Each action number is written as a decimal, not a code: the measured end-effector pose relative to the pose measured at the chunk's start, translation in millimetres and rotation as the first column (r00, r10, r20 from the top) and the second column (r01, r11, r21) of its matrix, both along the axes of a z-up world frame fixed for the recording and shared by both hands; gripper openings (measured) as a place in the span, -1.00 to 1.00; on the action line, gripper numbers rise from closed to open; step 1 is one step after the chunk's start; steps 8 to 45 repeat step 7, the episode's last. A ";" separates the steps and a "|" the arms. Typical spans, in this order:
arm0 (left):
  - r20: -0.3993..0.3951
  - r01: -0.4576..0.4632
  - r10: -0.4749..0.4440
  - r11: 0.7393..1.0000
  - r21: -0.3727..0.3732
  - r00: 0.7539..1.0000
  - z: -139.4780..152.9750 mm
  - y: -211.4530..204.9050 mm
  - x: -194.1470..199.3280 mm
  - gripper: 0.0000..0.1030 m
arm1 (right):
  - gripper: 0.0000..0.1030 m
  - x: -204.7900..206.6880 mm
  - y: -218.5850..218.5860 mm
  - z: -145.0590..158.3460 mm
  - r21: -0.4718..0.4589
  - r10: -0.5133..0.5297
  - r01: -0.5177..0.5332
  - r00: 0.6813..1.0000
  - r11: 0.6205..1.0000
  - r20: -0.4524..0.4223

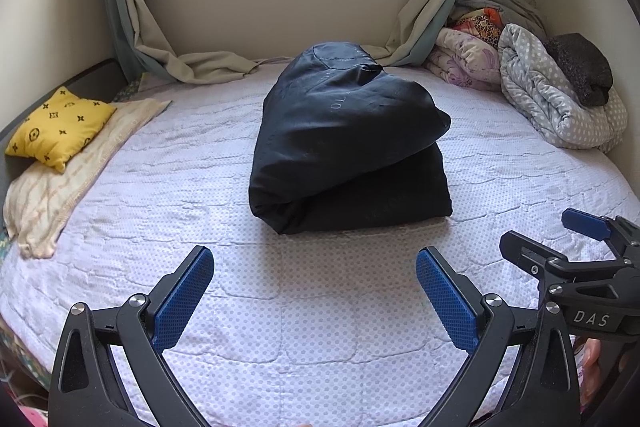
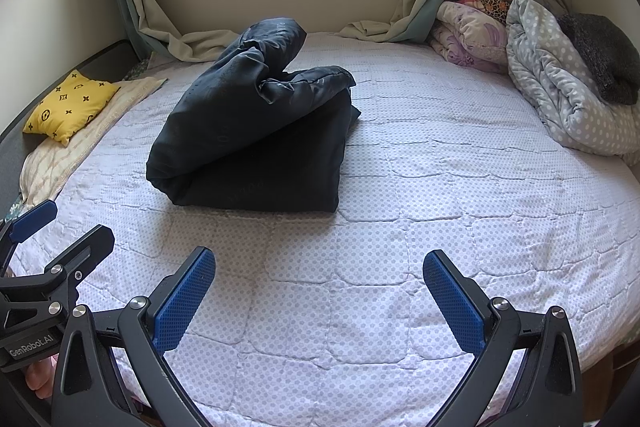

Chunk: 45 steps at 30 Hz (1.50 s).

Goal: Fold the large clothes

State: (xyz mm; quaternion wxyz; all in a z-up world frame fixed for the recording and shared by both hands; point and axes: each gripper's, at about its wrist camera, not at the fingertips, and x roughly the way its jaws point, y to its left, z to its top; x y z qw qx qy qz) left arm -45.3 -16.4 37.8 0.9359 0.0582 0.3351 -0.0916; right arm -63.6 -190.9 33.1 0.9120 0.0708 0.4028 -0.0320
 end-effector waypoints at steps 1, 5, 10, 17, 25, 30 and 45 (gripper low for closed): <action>-0.002 -0.001 0.001 1.000 -0.006 1.000 -0.1 0.6 0.0 1.00 | 1.00 0.1 0.1 0.0 -0.001 0.000 0.000 1.000 1.000 0.000; 0.018 -0.013 0.013 1.000 0.004 1.000 1.1 1.7 -2.2 1.00 | 1.00 0.0 0.1 0.2 0.000 -0.002 0.002 1.000 1.000 -0.002; 0.033 -0.014 0.014 1.000 0.014 0.999 2.1 0.5 -4.2 1.00 | 1.00 0.0 -0.4 0.0 0.002 -0.004 0.004 1.000 1.000 -0.004; 0.033 -0.014 0.014 1.000 0.014 0.999 2.1 0.5 -4.2 1.00 | 1.00 0.0 -0.4 0.0 0.002 -0.004 0.004 1.000 1.000 -0.004; 0.033 -0.014 0.014 1.000 0.014 0.999 2.1 0.5 -4.2 1.00 | 1.00 0.0 -0.4 0.0 0.002 -0.004 0.004 1.000 1.000 -0.004; 0.033 -0.014 0.014 1.000 0.014 0.999 2.1 0.5 -4.2 1.00 | 1.00 0.0 -0.4 0.0 0.002 -0.004 0.004 1.000 1.000 -0.004; 0.033 -0.014 0.014 1.000 0.014 0.999 2.1 0.5 -4.2 1.00 | 1.00 0.0 -0.4 0.0 0.002 -0.004 0.004 1.000 1.000 -0.004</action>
